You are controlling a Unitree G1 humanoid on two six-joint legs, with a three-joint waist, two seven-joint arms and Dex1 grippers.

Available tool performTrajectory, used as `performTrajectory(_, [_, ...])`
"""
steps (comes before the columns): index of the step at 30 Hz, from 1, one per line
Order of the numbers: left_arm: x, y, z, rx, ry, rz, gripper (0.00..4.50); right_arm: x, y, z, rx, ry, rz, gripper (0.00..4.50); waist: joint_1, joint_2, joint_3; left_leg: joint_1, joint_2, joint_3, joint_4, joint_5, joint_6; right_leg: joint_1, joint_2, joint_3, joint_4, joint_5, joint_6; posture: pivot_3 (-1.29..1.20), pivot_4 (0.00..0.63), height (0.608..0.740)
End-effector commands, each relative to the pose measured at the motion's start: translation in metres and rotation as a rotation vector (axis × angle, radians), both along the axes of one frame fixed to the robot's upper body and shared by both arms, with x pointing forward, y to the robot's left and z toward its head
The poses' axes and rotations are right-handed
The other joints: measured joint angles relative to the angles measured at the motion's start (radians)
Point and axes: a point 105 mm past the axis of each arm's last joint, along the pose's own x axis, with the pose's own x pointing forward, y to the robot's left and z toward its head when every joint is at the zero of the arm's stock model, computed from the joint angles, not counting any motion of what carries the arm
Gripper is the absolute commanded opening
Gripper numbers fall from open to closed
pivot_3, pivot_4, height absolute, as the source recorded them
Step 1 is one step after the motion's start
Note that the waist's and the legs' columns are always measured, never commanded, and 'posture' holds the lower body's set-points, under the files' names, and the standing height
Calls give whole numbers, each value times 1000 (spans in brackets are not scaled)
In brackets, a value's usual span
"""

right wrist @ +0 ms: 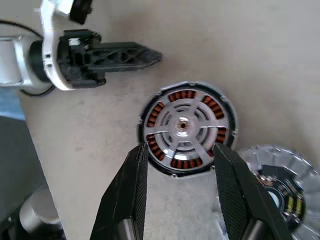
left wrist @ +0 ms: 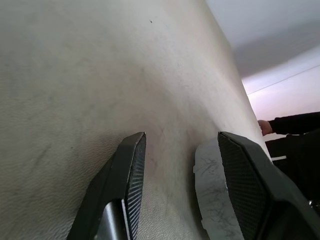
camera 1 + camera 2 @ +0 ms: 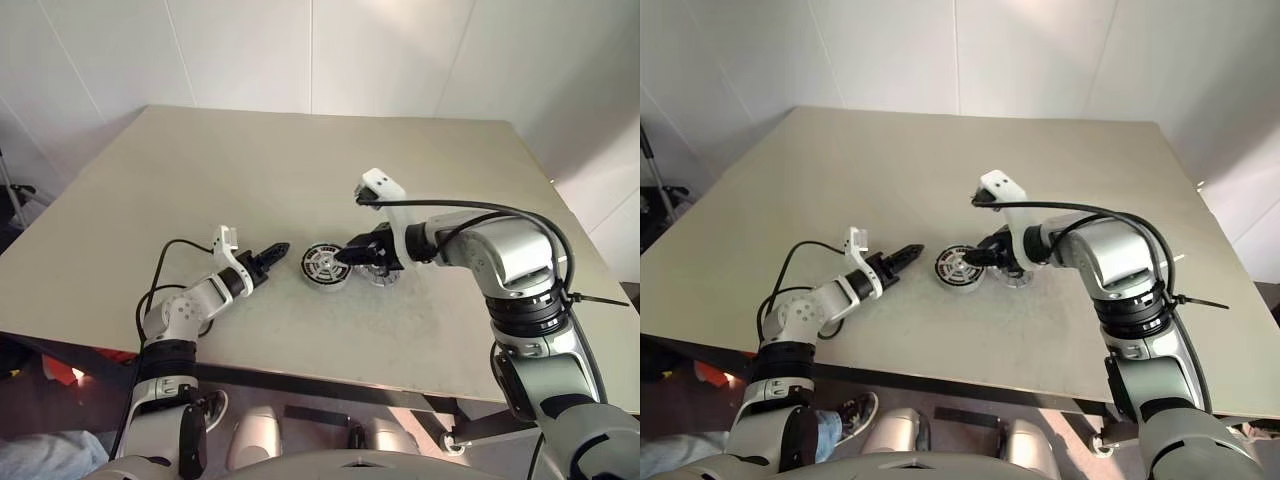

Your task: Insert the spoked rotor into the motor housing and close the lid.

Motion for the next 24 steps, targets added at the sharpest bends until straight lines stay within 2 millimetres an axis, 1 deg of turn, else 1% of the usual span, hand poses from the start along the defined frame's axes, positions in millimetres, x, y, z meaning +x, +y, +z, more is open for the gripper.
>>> performTrajectory(1, [2,-6,8,9,-39,-43,2437,4,-35,2,236,76,-202,2270,4,0,0,0,0,0,0,0,0,0,0,0,0,0,0,0,0,740])
performTrajectory(3, [3,-7,6,16,-30,-53,2437,-4,-54,-8,337,114,-284,2270,17,0,0,-1,0,0,-1,0,0,0,0,0,-1,0,0,0,0,740])
performTrajectory(5, [4,-9,4,22,-22,-68,2437,-19,-69,-19,383,138,-348,2270,26,0,0,-1,0,1,-1,0,0,-1,0,0,-2,-1,1,0,0,740])
performTrajectory(7, [4,-11,3,25,-16,-82,2437,-33,-78,-27,398,164,-390,2270,29,2,-1,0,0,1,-3,0,0,-1,0,0,-2,-1,2,0,0,740])
performTrajectory(10, [5,-15,2,34,-10,-108,2437,-56,-80,-36,408,210,-407,2270,30,7,-2,0,0,1,-4,0,0,-1,0,0,-2,-2,2,0,0,740])
performTrajectory(11, [6,-17,2,37,-11,-120,2437,-63,-79,-39,416,226,-412,2270,30,7,-2,2,0,1,-4,0,0,0,0,0,-2,-4,5,0,0,740])
performTrajectory(12, [7,-19,3,40,-12,-128,2437,-69,-77,-39,427,233,-422,2270,32,7,-2,3,0,1,-5,1,-1,1,0,0,-2,-6,9,0,0,740])
performTrajectory(13, [7,-19,3,44,-14,-134,2437,-72,-74,-37,445,248,-442,2270,34,8,-2,5,-1,1,-5,1,-1,2,0,0,-3,-6,10,0,0,740])
performTrajectory(16, [10,-20,5,56,-16,-145,2437,-78,-63,-38,483,334,-509,2270,36,9,-3,10,-2,2,-11,1,-1,8,-1,0,-11,-6,12,0,0,740])
performTrajectory(18, [11,-19,7,68,-28,-152,2437,-74,-55,-43,500,363,-547,2270,30,8,-3,14,-2,1,-22,2,-3,13,0,-2,-25,-3,17,0,0,740])
performTrajectory(21, [10,-17,11,73,-49,-164,2437,-65,-50,-50,523,402,-605,2270,22,7,-4,11,-2,1,-22,2,-4,12,-1,-2,-25,-2,18,0,0,740])
performTrajectory(24, [8,-14,10,89,-48,-167,2437,-60,-48,-58,514,442,-641,2270,22,7,-5,1,-5,0,-20,1,-2,3,-2,-2,-20,1,21,0,0,740])
